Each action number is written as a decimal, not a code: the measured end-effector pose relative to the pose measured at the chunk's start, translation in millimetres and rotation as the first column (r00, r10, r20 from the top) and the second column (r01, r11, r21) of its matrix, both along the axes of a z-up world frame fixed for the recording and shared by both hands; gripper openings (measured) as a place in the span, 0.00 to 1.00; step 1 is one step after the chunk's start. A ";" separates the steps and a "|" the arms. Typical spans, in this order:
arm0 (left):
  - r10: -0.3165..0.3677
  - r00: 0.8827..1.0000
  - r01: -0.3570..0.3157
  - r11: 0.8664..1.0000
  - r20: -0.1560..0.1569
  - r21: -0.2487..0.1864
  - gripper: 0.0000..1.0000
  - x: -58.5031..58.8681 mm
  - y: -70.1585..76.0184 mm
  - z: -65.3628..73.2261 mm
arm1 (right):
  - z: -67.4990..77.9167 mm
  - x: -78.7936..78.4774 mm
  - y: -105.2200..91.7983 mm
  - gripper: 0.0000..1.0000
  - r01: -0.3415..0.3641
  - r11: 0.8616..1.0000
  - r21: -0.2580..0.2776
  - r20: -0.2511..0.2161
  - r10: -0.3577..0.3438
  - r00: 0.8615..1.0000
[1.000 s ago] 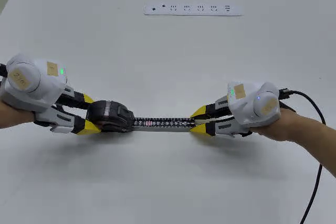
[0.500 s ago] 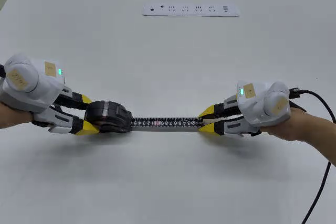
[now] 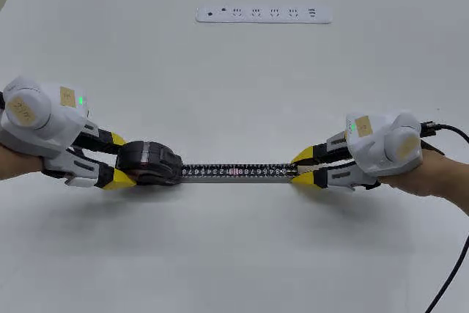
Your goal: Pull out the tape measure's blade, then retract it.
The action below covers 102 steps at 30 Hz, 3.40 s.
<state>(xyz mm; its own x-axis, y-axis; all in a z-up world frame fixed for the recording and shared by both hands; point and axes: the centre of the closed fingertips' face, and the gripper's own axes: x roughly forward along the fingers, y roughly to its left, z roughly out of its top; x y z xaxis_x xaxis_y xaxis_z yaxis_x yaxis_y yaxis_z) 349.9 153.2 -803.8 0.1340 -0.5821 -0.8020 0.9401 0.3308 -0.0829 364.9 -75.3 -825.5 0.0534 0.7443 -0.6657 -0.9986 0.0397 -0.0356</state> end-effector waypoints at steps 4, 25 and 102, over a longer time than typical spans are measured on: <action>0.000 1.000 0.000 1.000 0.000 0.002 0.28 -0.1 0.0 0.1 | -0.8 1.7 -5.7 0.11 0.004 1.000 -0.006 0.001 -0.004 1.000; -0.010 1.000 0.010 1.000 -0.004 0.012 0.28 -0.3 0.3 -0.8 | 0.3 3.1 -28.6 0.11 0.018 0.999 -0.043 0.005 -0.018 1.000; 0.329 0.942 -0.314 0.933 0.062 -0.174 0.61 -25.5 7.4 22.6 | 25.6 -19.3 -68.2 0.49 0.289 0.957 0.003 -0.003 -0.289 0.957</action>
<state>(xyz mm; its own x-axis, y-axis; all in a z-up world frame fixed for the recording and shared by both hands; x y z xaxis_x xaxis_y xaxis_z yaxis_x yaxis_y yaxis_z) 324.3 160.6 -781.2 0.4016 -0.6152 -0.6785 0.7916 0.6057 -0.0807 345.6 -143.5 -799.9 0.2646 0.6994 -0.6640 -0.9445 0.3268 -0.0322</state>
